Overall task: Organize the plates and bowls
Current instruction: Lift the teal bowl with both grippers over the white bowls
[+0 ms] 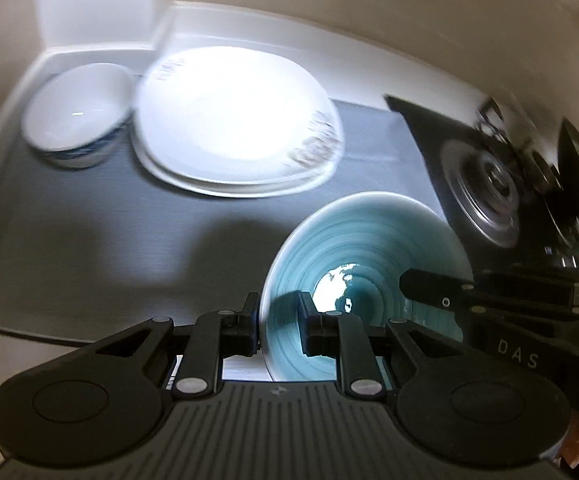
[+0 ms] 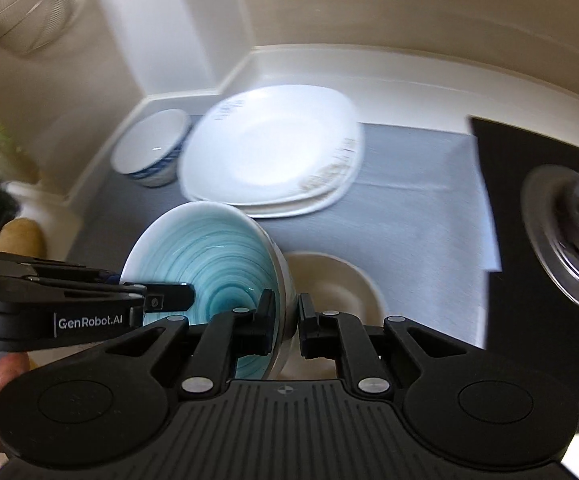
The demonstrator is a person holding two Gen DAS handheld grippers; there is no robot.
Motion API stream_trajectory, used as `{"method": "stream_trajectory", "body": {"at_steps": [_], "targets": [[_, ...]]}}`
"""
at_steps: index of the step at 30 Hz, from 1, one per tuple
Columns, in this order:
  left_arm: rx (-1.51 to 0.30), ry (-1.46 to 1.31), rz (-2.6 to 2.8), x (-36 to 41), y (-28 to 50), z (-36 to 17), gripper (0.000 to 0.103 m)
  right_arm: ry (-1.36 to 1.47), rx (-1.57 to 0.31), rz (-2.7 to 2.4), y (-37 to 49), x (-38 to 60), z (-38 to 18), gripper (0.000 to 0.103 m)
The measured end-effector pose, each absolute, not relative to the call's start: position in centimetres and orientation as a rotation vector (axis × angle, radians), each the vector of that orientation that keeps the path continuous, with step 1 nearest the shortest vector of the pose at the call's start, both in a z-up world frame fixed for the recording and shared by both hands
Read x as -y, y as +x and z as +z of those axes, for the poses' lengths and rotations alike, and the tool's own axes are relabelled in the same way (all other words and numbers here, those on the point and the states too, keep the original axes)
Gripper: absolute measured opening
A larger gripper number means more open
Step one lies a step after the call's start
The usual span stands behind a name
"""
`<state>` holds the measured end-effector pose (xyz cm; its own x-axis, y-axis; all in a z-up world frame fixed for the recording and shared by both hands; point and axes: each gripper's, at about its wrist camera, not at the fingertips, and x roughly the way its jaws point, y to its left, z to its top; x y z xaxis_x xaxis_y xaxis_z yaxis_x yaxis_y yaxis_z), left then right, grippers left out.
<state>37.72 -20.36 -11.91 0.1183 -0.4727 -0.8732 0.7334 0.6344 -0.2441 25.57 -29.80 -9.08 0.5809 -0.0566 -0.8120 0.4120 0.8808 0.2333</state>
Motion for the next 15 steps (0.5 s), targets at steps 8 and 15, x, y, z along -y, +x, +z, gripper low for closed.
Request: {"method": "stream_trajectory", "body": {"at_steps": [8, 15], "targets": [[-1.153, 0.339, -0.932, 24.3, 36.2, -13.1, 0.021, 0.433, -0.913, -0.355, 23.6, 32.0, -10.3, 0.013], [-1.184, 0.373, -0.923, 25.5, 36.4, -13.7, 0.021, 0.449, -0.912, -0.361, 23.4, 33.3, -11.1, 0.012]]}}
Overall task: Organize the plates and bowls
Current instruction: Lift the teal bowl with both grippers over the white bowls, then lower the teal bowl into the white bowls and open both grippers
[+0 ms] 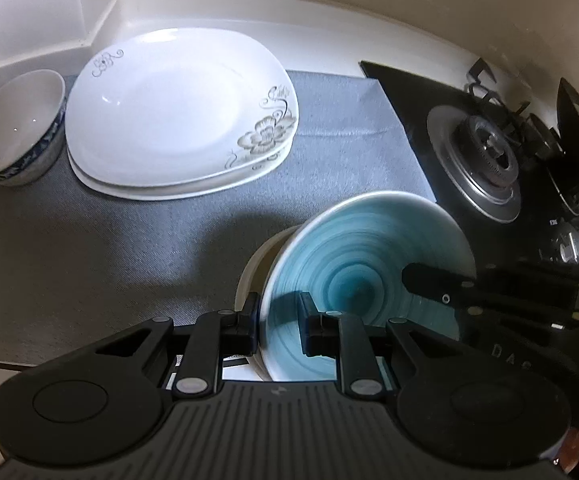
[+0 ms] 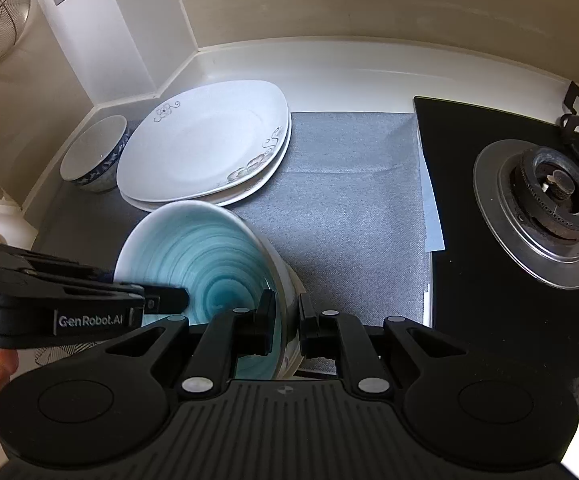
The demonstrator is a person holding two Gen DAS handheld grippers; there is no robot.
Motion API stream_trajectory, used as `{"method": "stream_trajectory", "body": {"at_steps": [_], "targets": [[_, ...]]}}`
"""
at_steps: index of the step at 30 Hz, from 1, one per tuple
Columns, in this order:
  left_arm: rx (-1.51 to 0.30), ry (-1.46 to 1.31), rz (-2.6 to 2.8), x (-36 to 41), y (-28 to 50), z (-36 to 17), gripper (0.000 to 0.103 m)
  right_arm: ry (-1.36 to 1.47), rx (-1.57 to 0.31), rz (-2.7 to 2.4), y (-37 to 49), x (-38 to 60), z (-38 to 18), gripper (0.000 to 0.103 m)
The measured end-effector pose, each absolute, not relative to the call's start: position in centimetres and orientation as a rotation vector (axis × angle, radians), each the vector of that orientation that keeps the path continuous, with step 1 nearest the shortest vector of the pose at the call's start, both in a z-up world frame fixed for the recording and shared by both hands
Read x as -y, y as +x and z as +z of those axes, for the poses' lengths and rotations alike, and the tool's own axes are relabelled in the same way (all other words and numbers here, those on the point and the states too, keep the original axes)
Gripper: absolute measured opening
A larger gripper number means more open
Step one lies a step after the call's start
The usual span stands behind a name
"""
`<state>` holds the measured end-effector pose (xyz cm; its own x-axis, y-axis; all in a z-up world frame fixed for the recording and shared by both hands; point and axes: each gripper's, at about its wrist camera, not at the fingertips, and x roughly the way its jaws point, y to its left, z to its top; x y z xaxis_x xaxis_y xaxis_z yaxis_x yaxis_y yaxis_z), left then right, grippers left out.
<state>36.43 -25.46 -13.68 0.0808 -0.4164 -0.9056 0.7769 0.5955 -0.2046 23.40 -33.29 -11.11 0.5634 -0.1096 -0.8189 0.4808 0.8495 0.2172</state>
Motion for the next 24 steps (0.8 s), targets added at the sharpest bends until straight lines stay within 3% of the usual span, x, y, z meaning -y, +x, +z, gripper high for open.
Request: {"method": "stream_trajectory", "body": {"at_steps": [10, 14, 15, 17, 19, 21, 24], "targets": [[-1.225, 0.374, -0.93, 25.8, 37.0, -14.1, 0.021, 0.482, -0.942, -0.343, 24.0, 34.2, -11.7, 0.011], [-1.269, 0.321, -0.921, 25.5, 37.7, -14.2, 0.024, 0.514, -0.936, -0.347, 24.1, 34.7, -11.9, 0.017], [-1.29, 0.302, -0.923, 25.5, 37.9, -14.2, 0.032, 0.523, -0.932, -0.355, 24.1, 34.9, -11.9, 0.021], [-1.331, 0.267, -0.949, 25.4, 38.4, -14.2, 0.048, 0.532, -0.927, -0.387, 24.0, 35.3, -11.9, 0.05], [-1.351, 0.235, -0.96, 25.2, 38.6, -13.9, 0.063, 0.532, -0.923, -0.418, 23.9, 35.7, -12.0, 0.057], [-1.33, 0.225, -0.977, 25.0, 38.5, -13.3, 0.069, 0.532, -0.926, -0.414, 23.7, 35.8, -12.2, 0.058], [-1.226, 0.268, -0.944, 24.7, 38.0, -11.8, 0.095, 0.545, -0.932, -0.414, 23.5, 35.8, -12.6, 0.06]]}}
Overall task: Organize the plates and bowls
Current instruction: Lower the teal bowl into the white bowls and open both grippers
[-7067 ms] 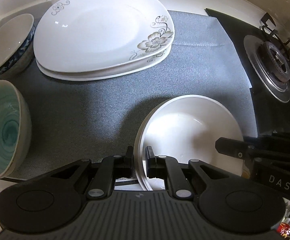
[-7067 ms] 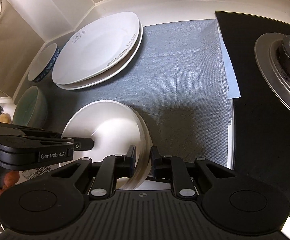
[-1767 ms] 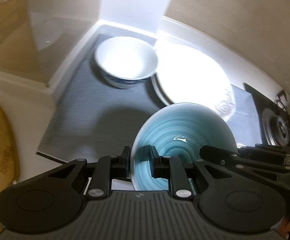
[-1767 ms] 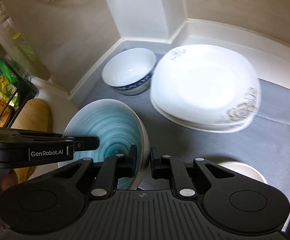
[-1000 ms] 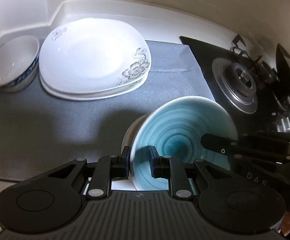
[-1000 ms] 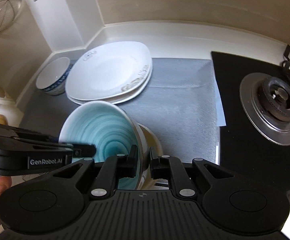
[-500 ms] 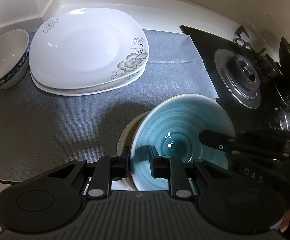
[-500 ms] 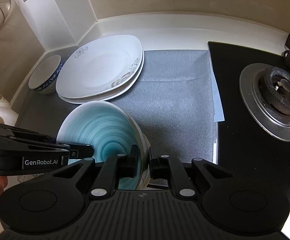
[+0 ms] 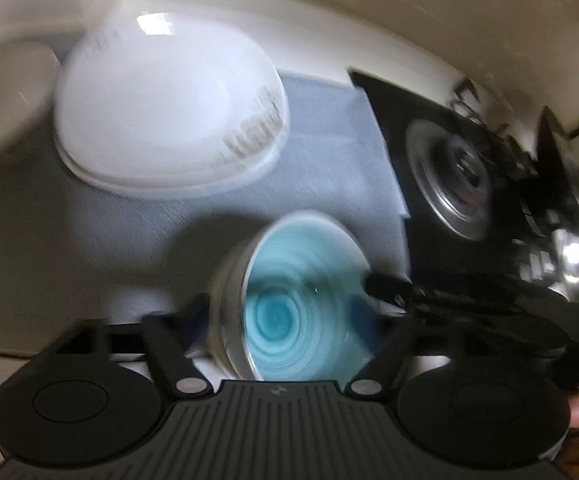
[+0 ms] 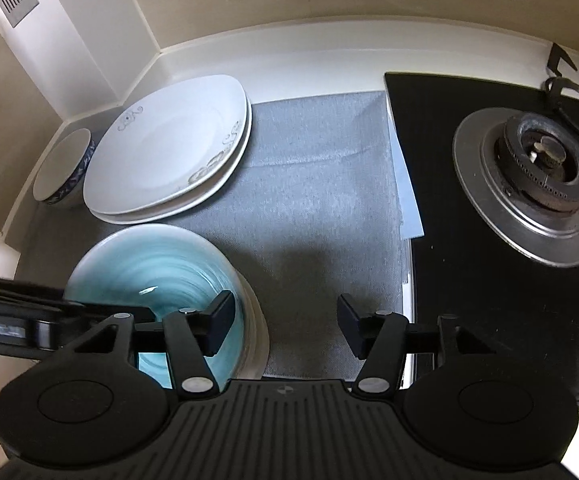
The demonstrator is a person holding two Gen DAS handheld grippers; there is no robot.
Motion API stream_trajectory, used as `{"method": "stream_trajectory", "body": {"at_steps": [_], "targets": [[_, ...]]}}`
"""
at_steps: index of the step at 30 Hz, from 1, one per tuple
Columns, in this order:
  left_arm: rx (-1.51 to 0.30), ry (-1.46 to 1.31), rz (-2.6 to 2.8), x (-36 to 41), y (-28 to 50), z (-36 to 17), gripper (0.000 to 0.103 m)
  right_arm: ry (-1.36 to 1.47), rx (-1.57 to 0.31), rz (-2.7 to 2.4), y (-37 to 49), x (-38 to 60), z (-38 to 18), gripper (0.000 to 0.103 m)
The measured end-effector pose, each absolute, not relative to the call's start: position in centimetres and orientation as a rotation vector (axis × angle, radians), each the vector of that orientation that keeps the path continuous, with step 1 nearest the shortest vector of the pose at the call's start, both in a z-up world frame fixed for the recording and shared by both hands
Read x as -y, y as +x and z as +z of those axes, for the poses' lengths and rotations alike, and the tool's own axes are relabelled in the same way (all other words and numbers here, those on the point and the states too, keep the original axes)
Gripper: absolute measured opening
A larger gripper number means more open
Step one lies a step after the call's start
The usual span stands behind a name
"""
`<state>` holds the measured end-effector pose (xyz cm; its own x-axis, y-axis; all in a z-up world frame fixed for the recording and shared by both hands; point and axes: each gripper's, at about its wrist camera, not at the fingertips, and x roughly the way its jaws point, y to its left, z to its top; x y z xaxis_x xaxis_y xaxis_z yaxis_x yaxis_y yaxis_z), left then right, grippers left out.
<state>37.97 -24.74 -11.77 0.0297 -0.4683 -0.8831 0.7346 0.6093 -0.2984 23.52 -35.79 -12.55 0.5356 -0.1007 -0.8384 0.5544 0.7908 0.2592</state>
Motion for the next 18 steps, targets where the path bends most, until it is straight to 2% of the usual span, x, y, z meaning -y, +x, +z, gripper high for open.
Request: {"method": "stream_trajectory", "body": {"at_steps": [1, 3, 10, 18], "targets": [[-1.173, 0.275, -0.927, 24.5, 37.9, -11.2, 0.099, 0.553, -0.933, -0.413, 23.5, 35.8, -12.7, 0.062], [-1.162, 0.268, -0.932, 24.2, 38.3, -10.8, 0.102, 0.559, -0.933, -0.412, 23.5, 35.8, -12.7, 0.063], [-1.204, 0.258, -0.773, 22.5, 41.2, -12.6, 0.103, 0.56, -0.93, -0.408, 23.6, 35.7, -12.7, 0.066], [-1.349, 0.181, -0.738, 21.8, 43.0, -16.6, 0.103, 0.542, -0.937, -0.398, 24.2, 34.9, -12.9, 0.067]]}}
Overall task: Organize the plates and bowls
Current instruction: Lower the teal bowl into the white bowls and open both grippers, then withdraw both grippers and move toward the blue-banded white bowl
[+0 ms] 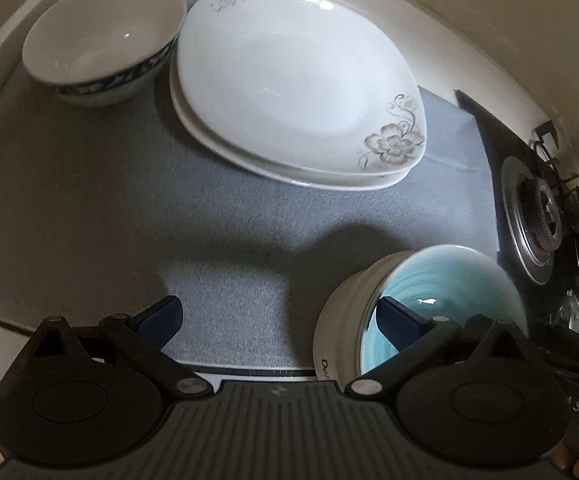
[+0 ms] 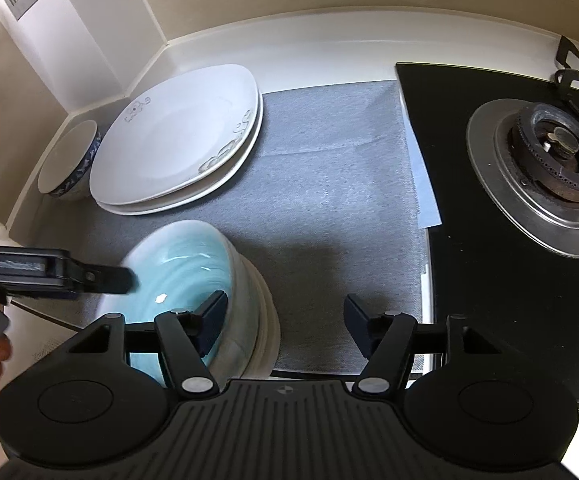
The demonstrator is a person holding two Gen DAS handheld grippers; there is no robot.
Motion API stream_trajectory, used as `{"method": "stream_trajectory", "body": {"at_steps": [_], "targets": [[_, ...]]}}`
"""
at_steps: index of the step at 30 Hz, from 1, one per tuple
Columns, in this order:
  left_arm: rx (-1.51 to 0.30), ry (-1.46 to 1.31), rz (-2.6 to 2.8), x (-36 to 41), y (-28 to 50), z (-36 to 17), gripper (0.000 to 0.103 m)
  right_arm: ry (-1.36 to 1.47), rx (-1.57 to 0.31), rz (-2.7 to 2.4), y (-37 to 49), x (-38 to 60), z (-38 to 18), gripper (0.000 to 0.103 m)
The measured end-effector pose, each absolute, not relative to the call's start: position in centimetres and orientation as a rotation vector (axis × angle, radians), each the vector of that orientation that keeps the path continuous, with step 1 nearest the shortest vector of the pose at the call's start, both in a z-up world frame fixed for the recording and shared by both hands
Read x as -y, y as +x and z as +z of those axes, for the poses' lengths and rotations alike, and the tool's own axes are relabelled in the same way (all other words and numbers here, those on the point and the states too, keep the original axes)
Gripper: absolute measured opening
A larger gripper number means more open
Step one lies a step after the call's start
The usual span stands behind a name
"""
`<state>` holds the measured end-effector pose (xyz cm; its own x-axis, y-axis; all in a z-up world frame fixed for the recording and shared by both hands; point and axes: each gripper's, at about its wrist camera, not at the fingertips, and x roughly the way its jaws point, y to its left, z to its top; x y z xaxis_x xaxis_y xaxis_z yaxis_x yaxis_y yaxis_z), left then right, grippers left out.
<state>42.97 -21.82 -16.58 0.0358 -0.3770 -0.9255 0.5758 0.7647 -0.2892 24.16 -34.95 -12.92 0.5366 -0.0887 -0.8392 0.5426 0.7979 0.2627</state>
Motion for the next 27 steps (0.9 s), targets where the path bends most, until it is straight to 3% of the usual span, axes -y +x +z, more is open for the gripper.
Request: {"method": "stream_trajectory", "body": {"at_steps": [8, 27], "targets": [[-1.297, 0.206, -0.757, 21.9, 42.3, -15.0, 0.102, 0.552, -0.937, -0.387, 23.7, 35.1, -13.5, 0.068], [-1.303, 0.254, -0.782, 22.7, 41.3, -14.7, 0.102, 0.576, -0.73, -0.166, 21.3, 36.2, -16.5, 0.073]]}}
